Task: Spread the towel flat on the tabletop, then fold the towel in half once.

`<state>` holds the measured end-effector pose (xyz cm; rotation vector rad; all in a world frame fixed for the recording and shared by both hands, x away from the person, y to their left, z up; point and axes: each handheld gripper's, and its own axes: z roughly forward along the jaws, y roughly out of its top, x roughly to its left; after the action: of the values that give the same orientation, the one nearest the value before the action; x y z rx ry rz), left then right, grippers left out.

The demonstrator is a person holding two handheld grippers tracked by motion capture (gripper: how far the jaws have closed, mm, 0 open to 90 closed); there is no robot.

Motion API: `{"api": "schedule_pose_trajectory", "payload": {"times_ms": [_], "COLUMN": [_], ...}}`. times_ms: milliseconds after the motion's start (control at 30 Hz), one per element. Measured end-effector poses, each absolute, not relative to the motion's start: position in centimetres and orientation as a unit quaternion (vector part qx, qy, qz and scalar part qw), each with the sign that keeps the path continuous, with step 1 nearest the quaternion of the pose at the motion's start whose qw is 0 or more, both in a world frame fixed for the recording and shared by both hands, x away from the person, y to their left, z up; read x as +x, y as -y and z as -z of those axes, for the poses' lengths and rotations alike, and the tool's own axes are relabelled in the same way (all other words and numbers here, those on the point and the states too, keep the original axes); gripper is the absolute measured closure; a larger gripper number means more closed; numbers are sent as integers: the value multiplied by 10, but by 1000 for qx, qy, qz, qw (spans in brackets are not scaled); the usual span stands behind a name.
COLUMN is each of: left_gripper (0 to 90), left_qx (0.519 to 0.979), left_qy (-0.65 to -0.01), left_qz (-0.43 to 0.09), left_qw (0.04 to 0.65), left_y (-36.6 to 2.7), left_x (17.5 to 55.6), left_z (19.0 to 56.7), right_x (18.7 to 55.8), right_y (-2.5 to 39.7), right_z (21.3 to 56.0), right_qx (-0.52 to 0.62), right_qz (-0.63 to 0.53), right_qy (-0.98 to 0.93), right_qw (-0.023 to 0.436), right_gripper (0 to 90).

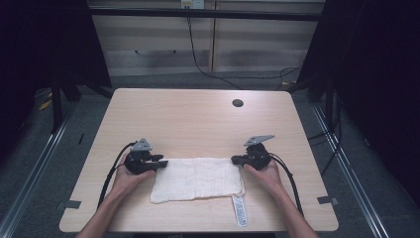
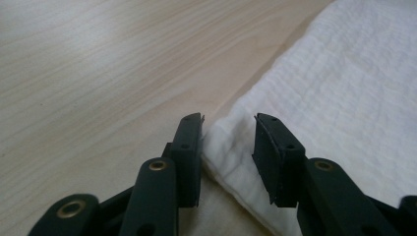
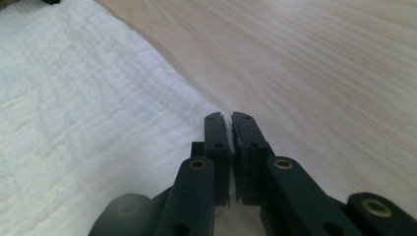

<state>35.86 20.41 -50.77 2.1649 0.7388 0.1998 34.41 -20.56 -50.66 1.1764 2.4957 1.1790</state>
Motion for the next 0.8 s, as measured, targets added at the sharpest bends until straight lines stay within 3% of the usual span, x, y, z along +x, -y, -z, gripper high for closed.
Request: {"api": "schedule_pose_trajectory", "payload": {"times_ms": [200,333,800], "left_gripper": [852,860,860], "left_qx": [865,858,853], "left_qy": [-277,-294,-315], "left_qz": [-91,-69,-73], "left_qw": [407,415,410], "left_y": [-200,-205,-205], "left_x": [349,355,352], "left_z": [507,508,507], "right_x": [345,346,335], "right_y": [205,203,204], "right_z": [506,503,475], "right_qx": [392,393,364], "right_qz": [-391,-390,-439], "right_qy": [-830,-829,-815], "right_qw": [70,74,106], "right_gripper": [865,866,863]}}
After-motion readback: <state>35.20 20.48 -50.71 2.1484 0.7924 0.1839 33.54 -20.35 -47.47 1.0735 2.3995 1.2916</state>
